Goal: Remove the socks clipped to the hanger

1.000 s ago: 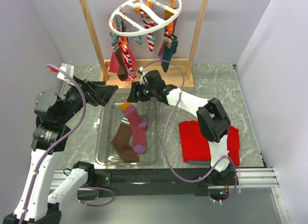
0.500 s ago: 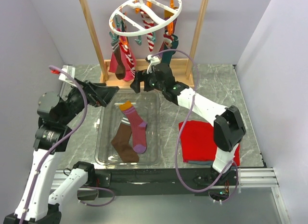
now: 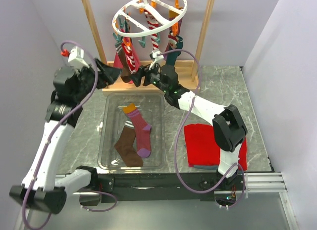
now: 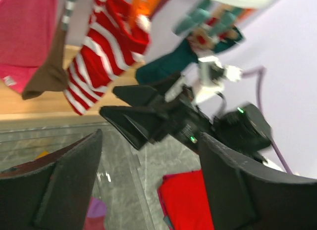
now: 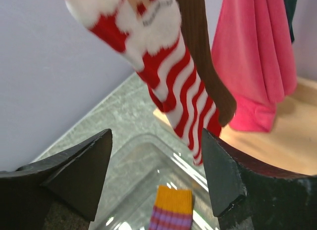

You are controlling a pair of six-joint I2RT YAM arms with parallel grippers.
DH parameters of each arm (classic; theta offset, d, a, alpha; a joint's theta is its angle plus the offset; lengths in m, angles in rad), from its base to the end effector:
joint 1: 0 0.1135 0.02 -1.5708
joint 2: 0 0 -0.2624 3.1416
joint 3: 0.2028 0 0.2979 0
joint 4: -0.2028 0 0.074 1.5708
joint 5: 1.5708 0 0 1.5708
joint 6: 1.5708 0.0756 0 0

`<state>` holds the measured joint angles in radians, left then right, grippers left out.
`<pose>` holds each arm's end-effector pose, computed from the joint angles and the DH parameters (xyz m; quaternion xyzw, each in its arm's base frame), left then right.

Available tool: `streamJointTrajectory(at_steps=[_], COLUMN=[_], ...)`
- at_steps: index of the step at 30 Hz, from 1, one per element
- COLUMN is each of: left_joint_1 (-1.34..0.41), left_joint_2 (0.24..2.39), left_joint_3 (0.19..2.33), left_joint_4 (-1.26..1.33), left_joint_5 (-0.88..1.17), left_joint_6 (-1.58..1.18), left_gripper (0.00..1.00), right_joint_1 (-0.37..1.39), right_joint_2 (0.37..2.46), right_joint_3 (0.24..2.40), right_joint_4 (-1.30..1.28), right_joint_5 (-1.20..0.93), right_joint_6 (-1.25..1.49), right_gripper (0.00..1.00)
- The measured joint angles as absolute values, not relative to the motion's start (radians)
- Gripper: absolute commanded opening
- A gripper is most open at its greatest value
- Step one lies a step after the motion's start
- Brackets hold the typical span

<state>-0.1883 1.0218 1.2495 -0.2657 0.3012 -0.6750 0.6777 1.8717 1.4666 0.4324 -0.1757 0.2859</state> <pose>0.2904 -0.0782 0.4561 -0.0706 0.7163 -0.3850 0.5776 0.4108 0.3476 0.3083 -0.1969 0.6692 0.3850 0.6043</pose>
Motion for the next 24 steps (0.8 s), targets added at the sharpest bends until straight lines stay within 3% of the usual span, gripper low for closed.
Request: streamJointTrajectory(at_steps=[6, 11, 24], left_joint_1=[-0.184, -0.184, -0.184], left_joint_2=[1.163, 1.150, 1.078], left_joint_3=[1.348, 1.354, 1.335], left_joint_4=[-0.281, -0.281, -0.267], left_joint_5=[0.256, 0.203, 0.159], left_joint_6=[-0.677, -0.678, -0.696], left_gripper=[0.80, 0.79, 0.77], right_joint_1=[0.678, 0.686, 0.712], right_joint_2=[1.890, 1.887, 1.854], right_joint_3=[1.474, 1.474, 1.530], right_joint_4=[0.479, 0.484, 0.452], right_joint_5=[-0.178, -0.134, 0.014], right_joint_6=[0.287, 0.266, 0.156], right_gripper=[0.79, 0.82, 0.68])
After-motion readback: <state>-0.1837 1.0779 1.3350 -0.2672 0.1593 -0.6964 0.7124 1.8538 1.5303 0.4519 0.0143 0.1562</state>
